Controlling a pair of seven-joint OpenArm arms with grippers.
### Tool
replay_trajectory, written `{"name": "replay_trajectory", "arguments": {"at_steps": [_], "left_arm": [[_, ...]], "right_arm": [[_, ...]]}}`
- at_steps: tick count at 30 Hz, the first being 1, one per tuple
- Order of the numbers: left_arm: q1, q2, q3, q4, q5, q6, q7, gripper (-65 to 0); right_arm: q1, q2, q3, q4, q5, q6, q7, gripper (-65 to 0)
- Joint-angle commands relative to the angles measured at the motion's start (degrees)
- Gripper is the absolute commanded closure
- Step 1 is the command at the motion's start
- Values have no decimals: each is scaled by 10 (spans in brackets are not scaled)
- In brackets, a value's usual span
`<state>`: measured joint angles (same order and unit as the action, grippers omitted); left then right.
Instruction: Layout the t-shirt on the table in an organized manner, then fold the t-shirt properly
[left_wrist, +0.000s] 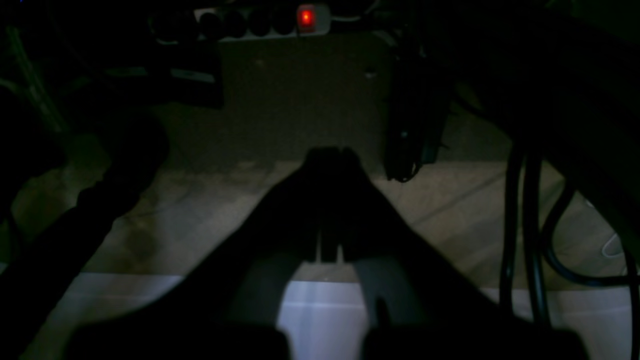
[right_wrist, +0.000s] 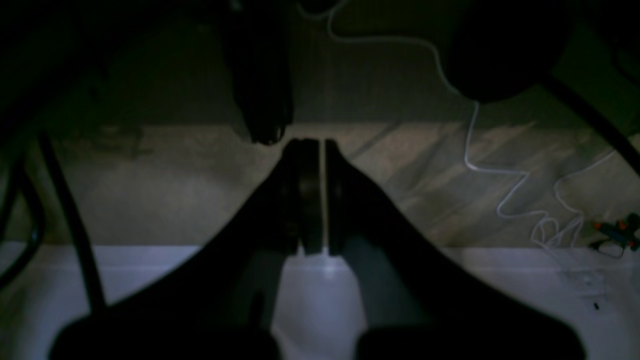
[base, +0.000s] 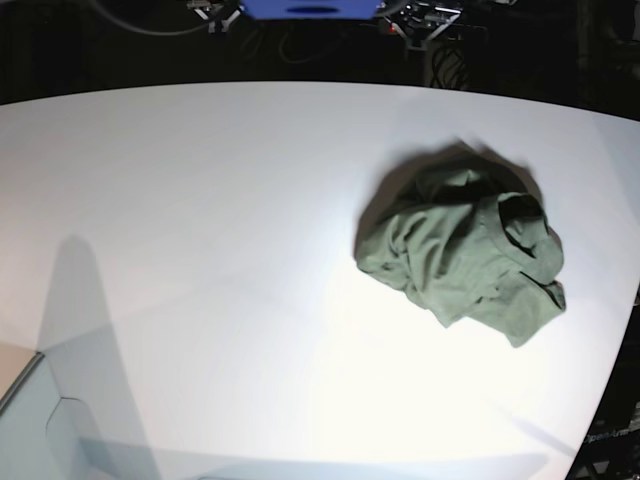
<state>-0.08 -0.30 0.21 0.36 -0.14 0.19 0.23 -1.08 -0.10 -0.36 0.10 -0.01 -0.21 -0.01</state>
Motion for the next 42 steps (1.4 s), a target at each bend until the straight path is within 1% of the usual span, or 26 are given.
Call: {"name": "replay_trajectory", "arguments": {"at_steps": [1,13,22,26,32,36,39,42], "left_arm": [[-1,-2,0,1,-1,-3,-1,0],[2,-4,1,1,0,-3,-1,0],[3,-22,0,1,0,-3,-2,0],[16,-38,-1,3,-2,-3,-3,0],[14,-35,-3,3,-3,-3,-3,0],[19,-22,1,3,-1,-6,2,0],[29,-21,-1,3,-2,-7,-3,0],[35,-21,-2,3,-3,-7,-3,0]], "right_arm": [[-2,-2,1,0,1,8,-1,0],[-14,1,1,0,1,8,-1,0],[-9,7,3,1,1,8,1,0],[-27,3,5,45,1,8,1,0],[-65,1,4,118,3,8,-1,0],[-64,5,5,123,3,8,-2,0],[-67,5,1,122,3,8,-1,0],[-80,13,5,132,3,8,1,0]]}}
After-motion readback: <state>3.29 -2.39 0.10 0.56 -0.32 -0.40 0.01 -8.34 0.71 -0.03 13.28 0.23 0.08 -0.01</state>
